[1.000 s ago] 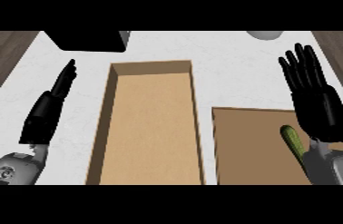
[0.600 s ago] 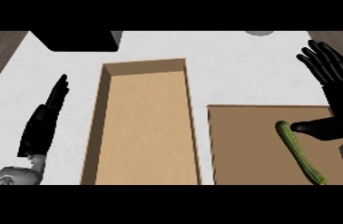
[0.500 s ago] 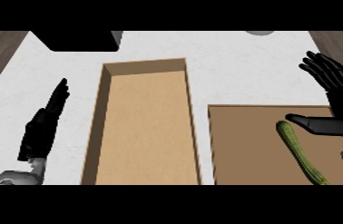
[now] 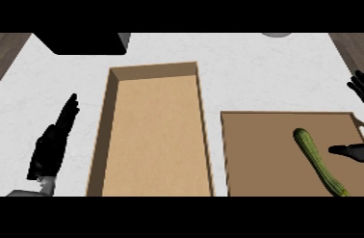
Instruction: Pick the squash from the tray and place it in the cardboard box
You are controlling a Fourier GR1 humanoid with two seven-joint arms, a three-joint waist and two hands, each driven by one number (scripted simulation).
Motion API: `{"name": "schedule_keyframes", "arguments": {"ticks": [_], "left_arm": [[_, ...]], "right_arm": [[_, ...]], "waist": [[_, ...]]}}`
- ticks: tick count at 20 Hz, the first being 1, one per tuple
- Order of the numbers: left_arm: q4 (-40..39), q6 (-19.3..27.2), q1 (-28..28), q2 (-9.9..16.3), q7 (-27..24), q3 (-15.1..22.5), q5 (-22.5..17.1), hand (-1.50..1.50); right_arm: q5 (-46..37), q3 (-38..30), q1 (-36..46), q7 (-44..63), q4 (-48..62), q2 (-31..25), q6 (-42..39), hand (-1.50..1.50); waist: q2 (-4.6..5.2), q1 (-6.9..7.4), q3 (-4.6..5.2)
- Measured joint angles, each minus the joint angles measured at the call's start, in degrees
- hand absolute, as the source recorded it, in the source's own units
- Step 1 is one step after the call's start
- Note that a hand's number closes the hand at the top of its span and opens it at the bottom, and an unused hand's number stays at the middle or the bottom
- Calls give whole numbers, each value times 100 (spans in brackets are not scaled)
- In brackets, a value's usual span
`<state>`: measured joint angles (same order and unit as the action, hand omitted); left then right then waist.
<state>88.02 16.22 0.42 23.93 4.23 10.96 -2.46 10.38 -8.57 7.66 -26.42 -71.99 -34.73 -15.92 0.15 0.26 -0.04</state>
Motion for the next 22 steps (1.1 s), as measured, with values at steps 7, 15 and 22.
{"name": "schedule_keyframes", "arguments": {"ticks": [7, 15, 22], "left_arm": [[-31, -7, -40, -57, -19, -12, 36, 0], [-50, -149, -72, -16, -40, -161, -7, 0], [41, -219, -198, -177, -32, -241, 174, 0]], "right_arm": [[-1226, 437, -98, 61, -245, -1426, -566, -150], [-2214, 1201, -278, 634, -929, -2282, -1398, -150], [-2736, 1282, -750, 1460, -1732, -1904, -1469, -150]], "waist": [[-14, -3, 11], [-20, -17, 11], [-25, -41, 7]]}}
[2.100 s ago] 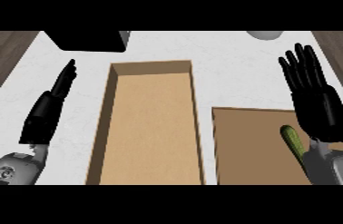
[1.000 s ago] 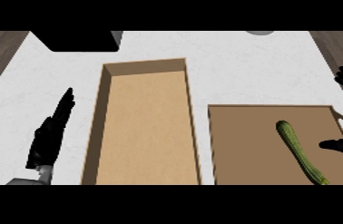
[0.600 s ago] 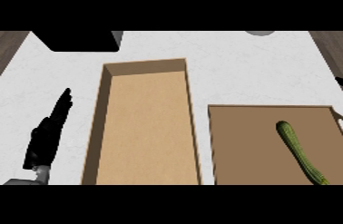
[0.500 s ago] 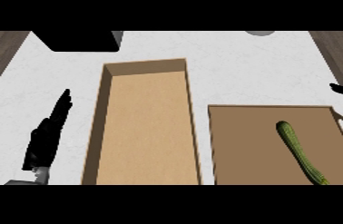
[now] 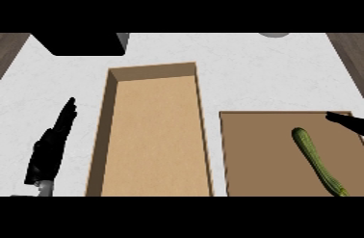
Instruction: Pick the squash from the tray and place it in the cardboard box
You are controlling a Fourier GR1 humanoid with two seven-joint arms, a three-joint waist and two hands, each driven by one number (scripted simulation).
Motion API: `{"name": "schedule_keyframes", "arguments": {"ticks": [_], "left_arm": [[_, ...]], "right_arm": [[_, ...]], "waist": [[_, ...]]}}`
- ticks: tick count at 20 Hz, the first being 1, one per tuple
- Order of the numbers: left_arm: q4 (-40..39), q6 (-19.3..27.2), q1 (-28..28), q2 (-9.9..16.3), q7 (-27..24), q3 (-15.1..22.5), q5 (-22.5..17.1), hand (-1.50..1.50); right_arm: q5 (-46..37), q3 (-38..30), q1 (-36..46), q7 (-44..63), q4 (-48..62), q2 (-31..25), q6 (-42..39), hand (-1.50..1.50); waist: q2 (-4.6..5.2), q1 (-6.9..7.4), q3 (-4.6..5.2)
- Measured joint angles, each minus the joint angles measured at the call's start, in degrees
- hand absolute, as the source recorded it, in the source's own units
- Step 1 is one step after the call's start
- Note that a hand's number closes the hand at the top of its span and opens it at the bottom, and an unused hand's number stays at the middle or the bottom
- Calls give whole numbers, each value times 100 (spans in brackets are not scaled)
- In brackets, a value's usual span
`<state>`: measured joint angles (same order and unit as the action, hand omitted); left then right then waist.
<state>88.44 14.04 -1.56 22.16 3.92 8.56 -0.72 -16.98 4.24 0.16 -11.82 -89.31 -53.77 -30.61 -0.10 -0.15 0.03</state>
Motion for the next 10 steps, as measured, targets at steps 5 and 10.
{"name": "schedule_keyframes", "arguments": {"ticks": [5, 10], "left_arm": [[-117, -128, 158, -153, 37, -112, 141, 0], [-143, -301, 186, -232, 56, -290, 221, 0]], "right_arm": [[-441, -43, -120, 369, -221, 405, -35, -150], [-1019, -3, -170, 415, -105, 772, -14, -150]], "waist": [[4, 0, -2], [7, 11, -3]]}}
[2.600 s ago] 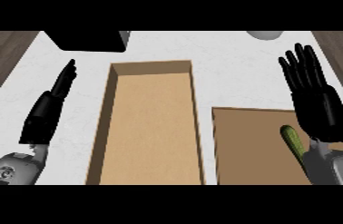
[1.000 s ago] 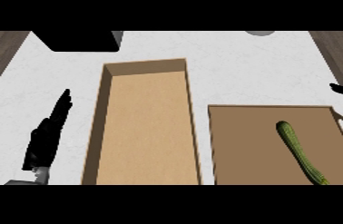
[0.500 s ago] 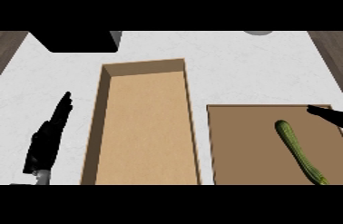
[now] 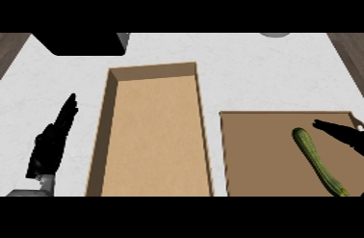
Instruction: Pick the squash from the tray and place it in the cardboard box
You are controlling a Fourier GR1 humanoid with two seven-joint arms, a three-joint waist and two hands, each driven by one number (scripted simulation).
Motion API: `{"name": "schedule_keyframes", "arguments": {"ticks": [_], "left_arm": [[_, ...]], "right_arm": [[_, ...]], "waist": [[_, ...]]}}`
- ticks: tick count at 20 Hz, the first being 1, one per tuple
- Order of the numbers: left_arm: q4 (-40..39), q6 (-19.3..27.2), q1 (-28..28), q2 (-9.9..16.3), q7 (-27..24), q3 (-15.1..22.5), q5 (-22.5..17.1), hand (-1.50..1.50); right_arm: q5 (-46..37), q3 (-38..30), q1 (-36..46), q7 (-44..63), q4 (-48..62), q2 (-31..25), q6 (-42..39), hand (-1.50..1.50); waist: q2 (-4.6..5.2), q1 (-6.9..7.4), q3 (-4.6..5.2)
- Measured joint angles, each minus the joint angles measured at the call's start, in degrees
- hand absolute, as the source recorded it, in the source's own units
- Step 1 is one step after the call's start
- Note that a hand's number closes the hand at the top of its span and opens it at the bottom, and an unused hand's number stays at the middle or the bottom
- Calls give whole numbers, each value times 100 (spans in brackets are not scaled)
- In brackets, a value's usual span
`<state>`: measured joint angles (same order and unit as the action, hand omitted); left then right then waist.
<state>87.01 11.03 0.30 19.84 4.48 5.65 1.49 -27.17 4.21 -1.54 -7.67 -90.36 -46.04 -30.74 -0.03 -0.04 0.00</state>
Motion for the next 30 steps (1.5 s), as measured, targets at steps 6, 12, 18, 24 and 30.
{"name": "schedule_keyframes", "arguments": {"ticks": [6, 12, 18, 24, 30], "left_arm": [[200, -162, -171, -133, 7, -172, 153, 0], [213, -240, -70, -341, 139, -257, 386, 0], [73, -467, -89, -427, 0, -494, 444, 0], [203, -575, -115, -569, 81, -580, 580, 0], [308, -583, -201, -750, 80, -584, 804, 0]], "right_arm": [[-565, -141, 93, -286, 391, 328, -19, -150], [-936, -310, 63, -397, 368, 617, -132, -150], [-1236, -528, 11, -571, 399, 863, -187, -150], [-1555, -607, 136, -685, 667, 1181, -176, -150], [-1941, -596, 177, -855, 835, 1380, -89, -150]], "waist": [[0, 12, -1], [0, 2, -1], [0, 2, 0], [1, 9, 0], [1, 9, 0]]}}
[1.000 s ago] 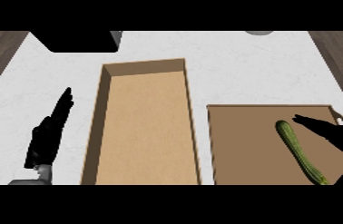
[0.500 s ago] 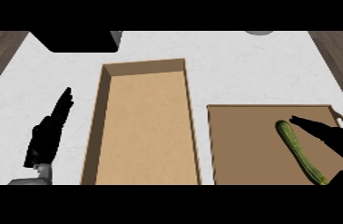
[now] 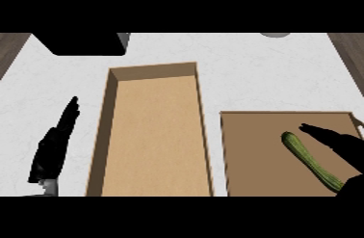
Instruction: Pick the squash from the tray and place it in the cardboard box
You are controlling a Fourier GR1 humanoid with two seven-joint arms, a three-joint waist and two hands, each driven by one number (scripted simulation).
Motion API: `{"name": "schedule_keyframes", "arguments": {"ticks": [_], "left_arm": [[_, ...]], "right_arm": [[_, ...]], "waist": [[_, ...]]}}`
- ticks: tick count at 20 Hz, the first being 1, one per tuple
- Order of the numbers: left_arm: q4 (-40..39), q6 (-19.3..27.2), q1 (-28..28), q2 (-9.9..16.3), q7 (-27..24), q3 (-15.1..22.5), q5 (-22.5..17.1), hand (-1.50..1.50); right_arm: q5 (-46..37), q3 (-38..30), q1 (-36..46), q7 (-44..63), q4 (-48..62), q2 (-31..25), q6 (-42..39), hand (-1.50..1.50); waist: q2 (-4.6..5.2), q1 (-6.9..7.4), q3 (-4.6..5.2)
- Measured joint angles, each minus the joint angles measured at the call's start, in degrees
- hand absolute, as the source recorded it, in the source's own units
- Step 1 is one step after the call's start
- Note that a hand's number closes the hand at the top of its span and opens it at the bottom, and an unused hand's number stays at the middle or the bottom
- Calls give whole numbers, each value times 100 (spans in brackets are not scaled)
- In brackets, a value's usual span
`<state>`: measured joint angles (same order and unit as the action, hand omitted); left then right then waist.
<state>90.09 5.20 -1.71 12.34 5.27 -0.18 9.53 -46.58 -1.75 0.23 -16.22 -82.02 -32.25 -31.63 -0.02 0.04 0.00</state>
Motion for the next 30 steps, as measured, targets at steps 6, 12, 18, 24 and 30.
{"name": "schedule_keyframes", "arguments": {"ticks": [6, 12, 18, 24, 30], "left_arm": [[42, -81, -40, -119, 9, -55, 75, 0], [147, -192, -24, -93, 81, -167, 84, 0], [44, -217, 26, -42, 63, -325, 59, 0], [3, -84, -142, -45, 81, -460, 79, 0], [43, -101, -197, -50, 76, -467, 58, 0]], "right_arm": [[-334, 0, 57, -236, 380, 83, 79, 150], [-582, -79, 137, -423, 380, 227, 616, 150], [-1026, -140, -320, 401, -284, 744, 1313, 150], [-1661, -264, -1239, 2352, -1258, 1851, 2037, 150], [-2732, 641, -2334, 3912, -2620, 2844, 2723, 150]], "waist": [[-4, 1, 8], [-23, 5, 39], [-68, -127, 98], [-173, -518, 139], [-135, -476, 77]]}}
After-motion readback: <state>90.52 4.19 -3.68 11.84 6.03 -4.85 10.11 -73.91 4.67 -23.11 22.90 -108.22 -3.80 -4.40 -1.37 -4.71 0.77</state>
